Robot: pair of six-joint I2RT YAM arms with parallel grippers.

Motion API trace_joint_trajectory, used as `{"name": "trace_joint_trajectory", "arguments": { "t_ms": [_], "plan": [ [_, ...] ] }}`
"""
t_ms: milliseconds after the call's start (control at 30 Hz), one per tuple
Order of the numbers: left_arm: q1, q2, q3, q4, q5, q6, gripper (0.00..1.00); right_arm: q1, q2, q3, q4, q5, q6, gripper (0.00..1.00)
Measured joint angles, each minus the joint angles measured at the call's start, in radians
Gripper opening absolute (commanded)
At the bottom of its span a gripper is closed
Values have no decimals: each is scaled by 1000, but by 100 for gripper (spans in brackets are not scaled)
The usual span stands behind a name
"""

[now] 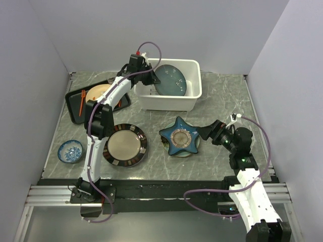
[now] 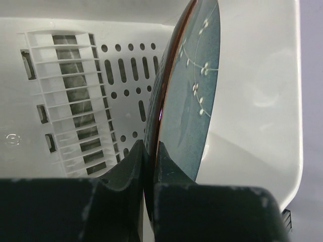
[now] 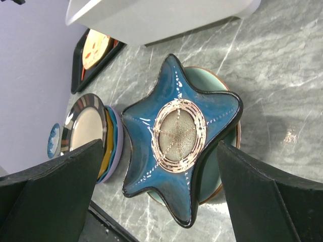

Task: Place the plates into the plastic bin on the countertop
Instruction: Place the plate in the plastic bin.

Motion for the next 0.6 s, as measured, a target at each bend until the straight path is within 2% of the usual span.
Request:
{"name": "trace_joint_trajectory", "arguments": {
  "t_ms": [433, 567, 600],
  "plan": [
    [2, 39, 0, 0, 27, 0, 2, 0, 5, -15, 5, -3, 5, 100],
    [2, 51, 0, -2, 35, 2, 19, 0, 5, -15, 6, -3, 7, 100],
    [2, 52, 0, -2, 35, 3, 26, 0, 5, -15, 6, -3, 7, 100]
  ]
}}
